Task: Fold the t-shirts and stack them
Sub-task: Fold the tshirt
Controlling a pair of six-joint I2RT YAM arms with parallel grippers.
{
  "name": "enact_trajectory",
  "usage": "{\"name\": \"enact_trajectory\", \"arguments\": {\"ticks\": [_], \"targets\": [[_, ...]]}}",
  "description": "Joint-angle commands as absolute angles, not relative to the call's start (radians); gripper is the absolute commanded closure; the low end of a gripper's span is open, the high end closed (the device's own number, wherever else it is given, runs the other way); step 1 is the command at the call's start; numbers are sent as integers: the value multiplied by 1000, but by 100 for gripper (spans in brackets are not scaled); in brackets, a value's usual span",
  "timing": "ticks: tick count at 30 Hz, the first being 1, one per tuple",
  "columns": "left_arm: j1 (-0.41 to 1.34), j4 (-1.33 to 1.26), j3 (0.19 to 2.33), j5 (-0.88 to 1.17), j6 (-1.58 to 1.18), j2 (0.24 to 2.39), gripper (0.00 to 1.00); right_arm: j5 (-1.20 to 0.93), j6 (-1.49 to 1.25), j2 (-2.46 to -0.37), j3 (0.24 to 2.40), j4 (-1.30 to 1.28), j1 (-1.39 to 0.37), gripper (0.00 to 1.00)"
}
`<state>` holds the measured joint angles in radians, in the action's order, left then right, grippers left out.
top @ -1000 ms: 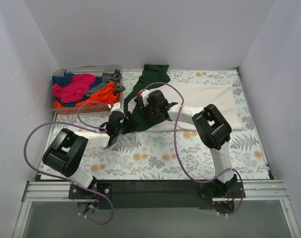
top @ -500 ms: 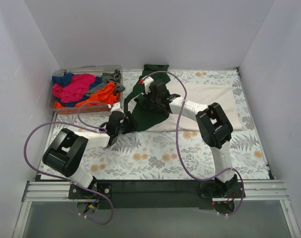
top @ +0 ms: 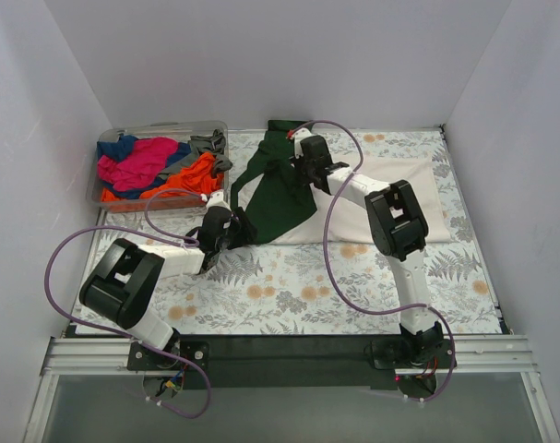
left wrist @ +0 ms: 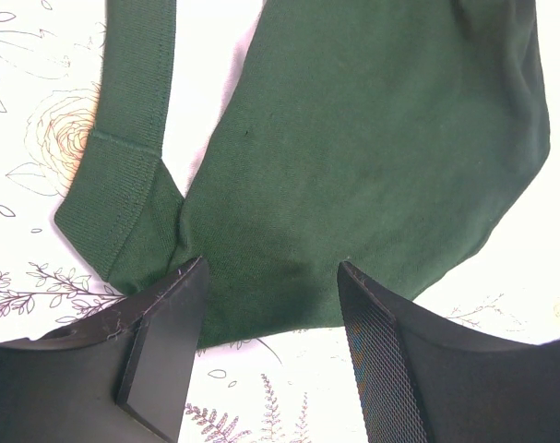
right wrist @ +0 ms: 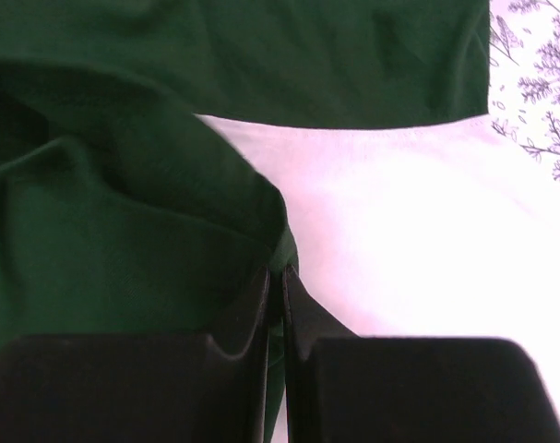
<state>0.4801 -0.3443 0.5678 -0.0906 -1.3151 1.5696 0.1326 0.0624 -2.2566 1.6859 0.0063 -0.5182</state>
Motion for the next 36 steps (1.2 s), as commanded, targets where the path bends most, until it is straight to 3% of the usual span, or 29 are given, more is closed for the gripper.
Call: {"name": "enact_trajectory", "arguments": {"ticks": [1, 14, 16, 18, 20, 21, 29, 36], "targets": [[480, -212, 549, -107, -1298, 1600, 45, 192, 57, -2261, 1747, 23, -523, 99], [480, -198, 538, -112, -1307, 1595, 45, 394, -15, -2191, 1669, 3, -477, 91], [480, -196, 526, -120, -1308, 1583, 45, 388, -23, -2162, 1654, 3, -465, 84], [480, -193, 517, -121, -1312, 1575, 45, 388, -23, -2142, 1631, 3, -456, 60], [480, -190, 514, -121, -1313, 1571, 45, 399, -15, -2103, 1594, 3, -454, 47], [480, -190, 512, -123, -1313, 1565, 45, 403, -14, -2086, 1573, 5, -454, 45], [483, -192, 572, -152, -1281, 1493, 43, 462, -35, -1764, 1241, 25, -433, 39], [499, -281, 719, -123, -1255, 1557, 40, 324, -149, -1606, 986, 31, -298, 39]]}}
